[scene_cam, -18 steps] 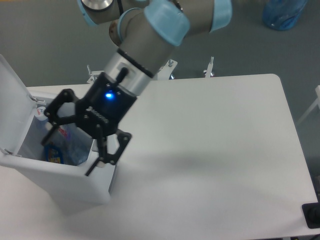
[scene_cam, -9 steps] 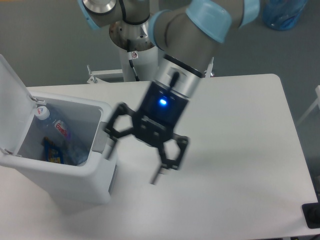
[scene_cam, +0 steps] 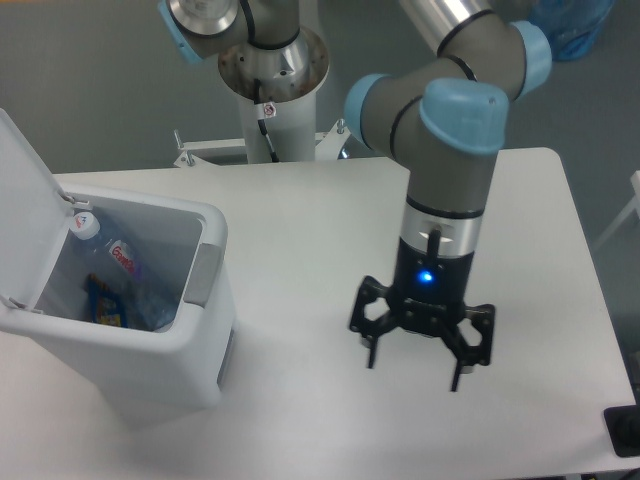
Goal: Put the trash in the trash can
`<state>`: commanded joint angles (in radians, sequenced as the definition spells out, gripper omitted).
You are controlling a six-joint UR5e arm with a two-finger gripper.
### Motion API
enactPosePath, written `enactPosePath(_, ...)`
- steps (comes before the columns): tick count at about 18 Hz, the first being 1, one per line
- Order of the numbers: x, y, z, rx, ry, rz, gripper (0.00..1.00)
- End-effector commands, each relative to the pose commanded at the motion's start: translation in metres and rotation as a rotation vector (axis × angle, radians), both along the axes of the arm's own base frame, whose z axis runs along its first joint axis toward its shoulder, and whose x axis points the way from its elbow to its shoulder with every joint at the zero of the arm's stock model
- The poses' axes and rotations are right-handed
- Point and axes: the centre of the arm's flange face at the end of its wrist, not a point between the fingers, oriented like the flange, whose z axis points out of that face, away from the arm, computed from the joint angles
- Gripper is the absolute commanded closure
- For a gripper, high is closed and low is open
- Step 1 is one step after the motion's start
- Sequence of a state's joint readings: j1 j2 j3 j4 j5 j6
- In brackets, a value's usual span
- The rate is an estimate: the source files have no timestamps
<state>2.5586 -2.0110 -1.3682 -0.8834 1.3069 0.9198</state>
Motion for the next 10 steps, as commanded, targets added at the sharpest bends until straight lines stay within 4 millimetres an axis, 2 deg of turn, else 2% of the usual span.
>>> enactPosePath(7, -0.002, -0.017, -0.02, -0.228, 0.076, -0.185, 0.0)
enactPosePath(10, -0.003, -0.019, -0.025, -0.257, 0.077, -0.195, 0.0)
